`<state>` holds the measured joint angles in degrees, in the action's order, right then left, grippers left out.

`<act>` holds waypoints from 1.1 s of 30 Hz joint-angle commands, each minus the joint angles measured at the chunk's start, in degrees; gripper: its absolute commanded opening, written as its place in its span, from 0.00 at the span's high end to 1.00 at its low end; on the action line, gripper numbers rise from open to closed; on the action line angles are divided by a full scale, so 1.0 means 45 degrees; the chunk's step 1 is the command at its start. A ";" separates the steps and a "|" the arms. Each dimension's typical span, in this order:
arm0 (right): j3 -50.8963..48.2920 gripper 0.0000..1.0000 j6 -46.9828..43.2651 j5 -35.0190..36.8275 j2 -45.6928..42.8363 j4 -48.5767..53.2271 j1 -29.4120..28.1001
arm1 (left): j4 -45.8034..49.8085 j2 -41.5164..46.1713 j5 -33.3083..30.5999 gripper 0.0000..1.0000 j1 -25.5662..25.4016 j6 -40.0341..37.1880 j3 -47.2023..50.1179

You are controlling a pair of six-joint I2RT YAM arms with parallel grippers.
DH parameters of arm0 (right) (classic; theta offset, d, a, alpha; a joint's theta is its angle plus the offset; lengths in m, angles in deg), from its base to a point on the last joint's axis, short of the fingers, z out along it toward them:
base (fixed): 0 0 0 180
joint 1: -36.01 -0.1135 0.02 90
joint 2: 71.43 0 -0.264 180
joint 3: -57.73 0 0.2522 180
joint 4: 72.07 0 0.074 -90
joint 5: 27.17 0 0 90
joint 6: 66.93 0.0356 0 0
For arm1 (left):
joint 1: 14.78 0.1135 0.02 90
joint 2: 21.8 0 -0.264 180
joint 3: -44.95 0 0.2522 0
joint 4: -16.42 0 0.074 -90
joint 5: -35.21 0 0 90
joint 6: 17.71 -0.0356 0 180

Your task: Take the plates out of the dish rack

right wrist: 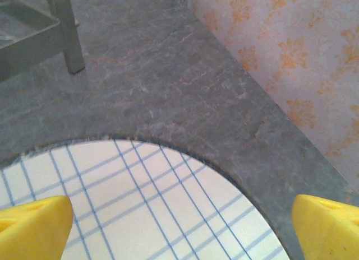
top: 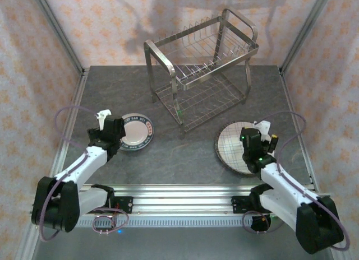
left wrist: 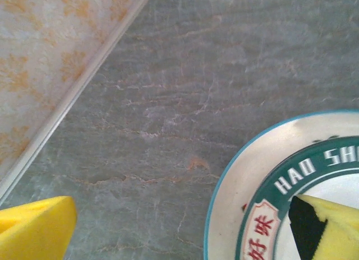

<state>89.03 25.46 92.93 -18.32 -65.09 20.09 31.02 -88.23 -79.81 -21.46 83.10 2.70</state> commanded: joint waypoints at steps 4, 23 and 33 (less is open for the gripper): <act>-0.0190 0.01 -0.0258 -0.2626 0.2581 -0.5567 0.1709 | -0.5949 -0.1876 0.2091 0.00 0.0599 -0.1331 0.0606; 0.1396 0.00 -0.1105 -0.5543 0.7707 -0.8602 0.2972 | -1.2373 -0.4760 0.3473 0.00 0.1565 -0.1991 0.1839; 0.1412 0.01 -0.1121 -0.5558 0.7635 -0.8526 0.2992 | -1.1198 -0.4746 0.5246 0.00 0.1596 -0.2541 0.1252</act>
<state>94.76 20.02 67.86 16.17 -103.15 33.22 -19.75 -109.52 -59.15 -14.72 73.41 9.73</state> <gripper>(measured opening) 0.994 0.994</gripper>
